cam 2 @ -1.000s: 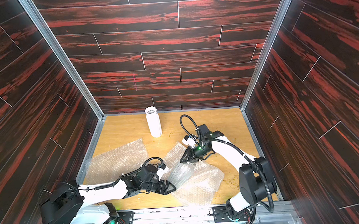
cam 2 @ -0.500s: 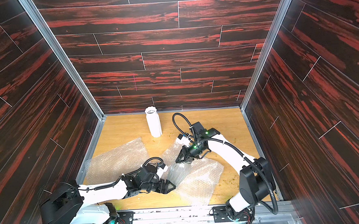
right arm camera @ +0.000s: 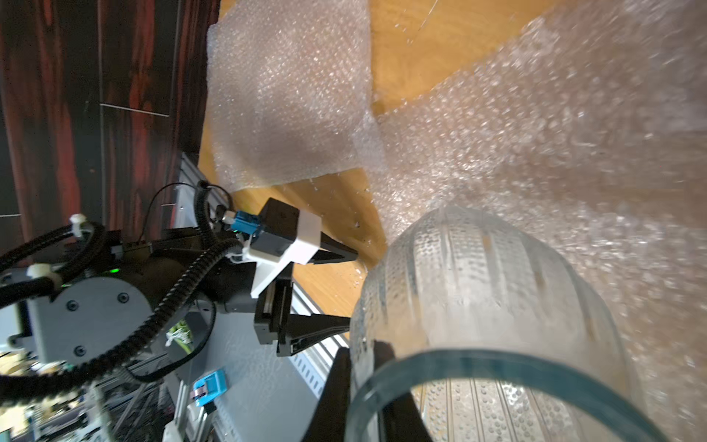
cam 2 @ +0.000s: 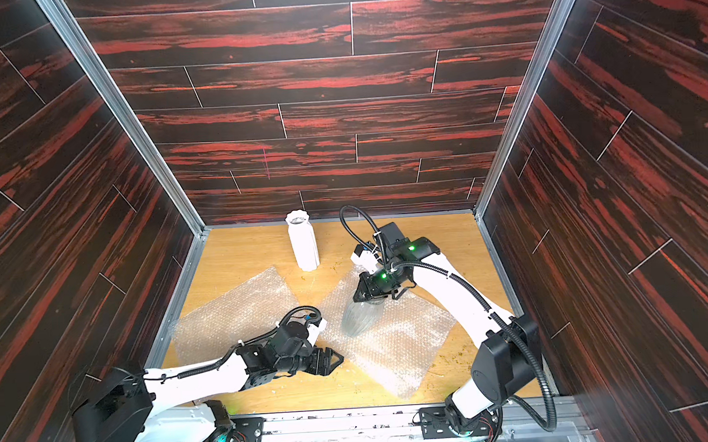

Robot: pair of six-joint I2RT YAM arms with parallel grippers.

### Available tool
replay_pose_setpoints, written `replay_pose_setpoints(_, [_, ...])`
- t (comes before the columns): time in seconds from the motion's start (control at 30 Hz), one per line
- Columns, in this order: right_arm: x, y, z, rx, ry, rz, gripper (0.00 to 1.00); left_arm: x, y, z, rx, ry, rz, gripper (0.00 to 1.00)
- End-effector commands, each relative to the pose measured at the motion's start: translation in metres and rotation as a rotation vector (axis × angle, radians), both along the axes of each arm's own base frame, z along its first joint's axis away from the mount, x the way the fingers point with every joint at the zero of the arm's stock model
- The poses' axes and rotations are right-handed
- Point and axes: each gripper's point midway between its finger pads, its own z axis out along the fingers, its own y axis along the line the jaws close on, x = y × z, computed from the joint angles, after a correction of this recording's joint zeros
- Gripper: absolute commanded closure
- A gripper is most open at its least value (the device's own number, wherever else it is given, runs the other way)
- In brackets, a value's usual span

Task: Unwrap the vase from the bubble wrap
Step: Pick up the vase from the bubble wrap, then place the vase at the center of the board.

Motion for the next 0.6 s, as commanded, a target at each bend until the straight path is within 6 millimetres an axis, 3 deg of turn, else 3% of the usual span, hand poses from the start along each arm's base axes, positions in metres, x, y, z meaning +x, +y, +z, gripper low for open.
replay_pose_setpoints(0.0, [0.025, 0.005, 0.029, 0.007, -0.141, 0.01, 1.0, 0.013, 0.007, 0.011, 0.028, -0.064, 0.046, 0.18])
replay_pose_setpoints(0.17, [0.068, 0.0, 0.024, -0.108, -0.225, -0.032, 1.0, 0.019, 0.023, 0.007, 0.105, -0.097, 0.092, 0.18])
replay_pose_setpoints(0.4, [0.148, 0.0, 0.032, -0.133, -0.318, -0.124, 1.0, 0.021, 0.046, 0.008, 0.17, -0.137, 0.153, 0.18])
replay_pose_setpoints(0.57, [0.197, 0.007, 0.045, -0.151, -0.363, -0.141, 1.0, 0.028, 0.079, 0.012, 0.277, -0.184, 0.259, 0.18])
